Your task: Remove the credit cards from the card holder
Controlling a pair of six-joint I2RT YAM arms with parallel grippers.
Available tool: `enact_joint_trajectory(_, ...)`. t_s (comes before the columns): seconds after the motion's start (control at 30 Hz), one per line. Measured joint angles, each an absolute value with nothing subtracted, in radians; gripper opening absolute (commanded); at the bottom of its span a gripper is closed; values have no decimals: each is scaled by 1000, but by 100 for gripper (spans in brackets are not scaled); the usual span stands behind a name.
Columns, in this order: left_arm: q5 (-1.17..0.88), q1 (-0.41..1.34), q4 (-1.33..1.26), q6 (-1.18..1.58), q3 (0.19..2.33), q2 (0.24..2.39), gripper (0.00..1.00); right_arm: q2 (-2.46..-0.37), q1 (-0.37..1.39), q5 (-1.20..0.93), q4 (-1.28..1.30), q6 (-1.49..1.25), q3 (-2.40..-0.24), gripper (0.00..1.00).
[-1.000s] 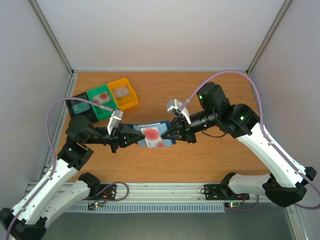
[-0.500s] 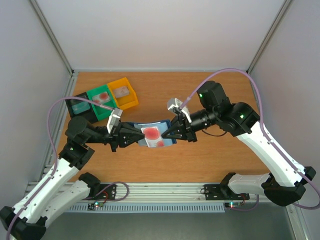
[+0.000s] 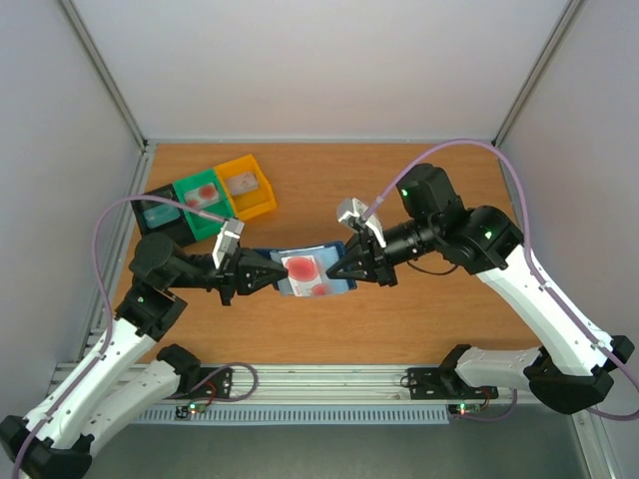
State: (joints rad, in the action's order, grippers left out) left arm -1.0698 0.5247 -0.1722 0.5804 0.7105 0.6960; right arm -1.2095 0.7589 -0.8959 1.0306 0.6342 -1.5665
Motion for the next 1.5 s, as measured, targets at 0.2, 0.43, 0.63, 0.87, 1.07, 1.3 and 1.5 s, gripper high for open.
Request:
enact_joint_trajectory(0.2, -1069, 523, -152, 564, 710, 687, 0, -1185, 759, -881, 1051, 635, -1569, 1)
enact_joint_trajectory(0.43, -1068, 522, -123, 550, 712, 685, 0, -1184, 759, -876, 1063, 638, -1570, 1)
enact_joint_trajectory(0.63, -1064, 521, -123, 535, 713, 680, 10, -1183, 759, -870, 1064, 638, -1570, 1)
enact_joint_trajectory(0.87, -1069, 538, -220, 563, 706, 695, 16, -1199, 759, -899, 1054, 637, -1575, 1)
enact_joint_trajectory(1.07, -1069, 548, -246, 573, 706, 703, 1, -1203, 759, -914, 1038, 638, -1578, 1)
enact_joint_trajectory(1.3, -1047, 551, -229, 571, 707, 704, 0, -1202, 759, -884, 1032, 637, -1577, 1)
enact_joint_trajectory(1.5, -992, 524, -30, 479, 738, 682, 0, -1145, 725, -794, 1038, 631, -1528, 1)
